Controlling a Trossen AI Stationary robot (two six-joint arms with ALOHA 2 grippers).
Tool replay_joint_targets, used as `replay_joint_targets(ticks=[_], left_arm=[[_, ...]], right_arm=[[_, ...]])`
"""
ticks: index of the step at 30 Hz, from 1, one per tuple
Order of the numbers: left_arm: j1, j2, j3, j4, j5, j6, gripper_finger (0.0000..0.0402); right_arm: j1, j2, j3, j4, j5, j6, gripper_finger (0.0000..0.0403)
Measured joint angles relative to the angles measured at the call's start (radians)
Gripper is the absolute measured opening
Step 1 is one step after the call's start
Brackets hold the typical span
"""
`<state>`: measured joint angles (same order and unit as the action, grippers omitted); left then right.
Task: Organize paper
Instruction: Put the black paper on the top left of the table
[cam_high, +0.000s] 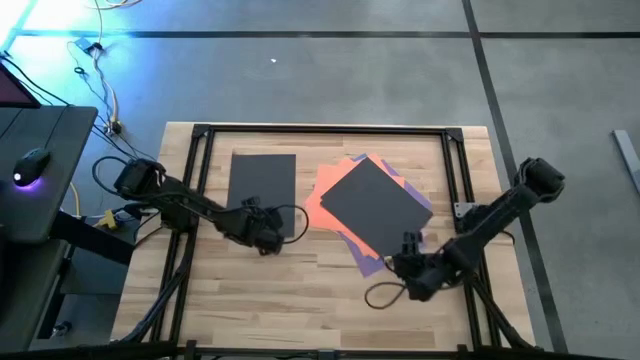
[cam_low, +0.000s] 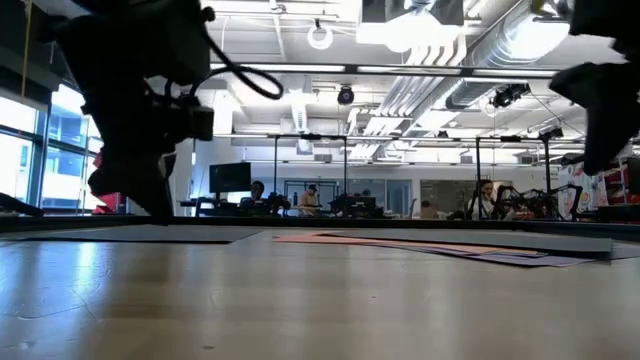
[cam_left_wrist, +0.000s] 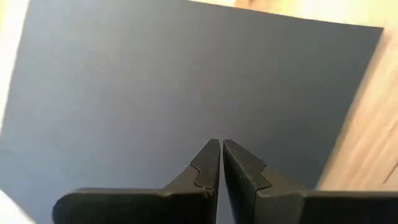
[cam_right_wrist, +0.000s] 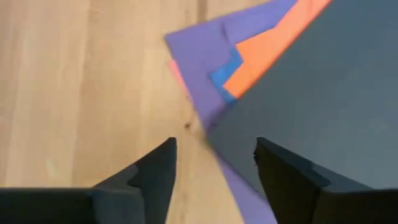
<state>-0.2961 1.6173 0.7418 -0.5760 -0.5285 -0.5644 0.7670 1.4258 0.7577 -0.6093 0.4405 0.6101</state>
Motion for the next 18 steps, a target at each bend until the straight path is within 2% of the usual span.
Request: replay_joint_targets(ticks=[3,7,13,18], left_arm=[[-0.011,-0.003,-0.039,0.031,0.009,0.000,0.0000],[-0.029,-0.005,-0.056,0.029,-0.003,0.040,0.0000],[-0.033,-0.002,-0.039,0.020,-0.010,0.069,0.0000],[-0.033,0.000,0.035,-0.040,0.004,0.081,0.0000]], right_arm=[[0.033,0.000,-0.072,0.085,0.054,0.044,0.0232],[0.040,0.000,-0.163,0.205,0.061,0.061,0.0228],[0.016,0.000,-0.233,0.344,0.066,-0.041,0.0210],[-0.012,0.000,-0.237,0.359,0.107,-0.123,0.0199]])
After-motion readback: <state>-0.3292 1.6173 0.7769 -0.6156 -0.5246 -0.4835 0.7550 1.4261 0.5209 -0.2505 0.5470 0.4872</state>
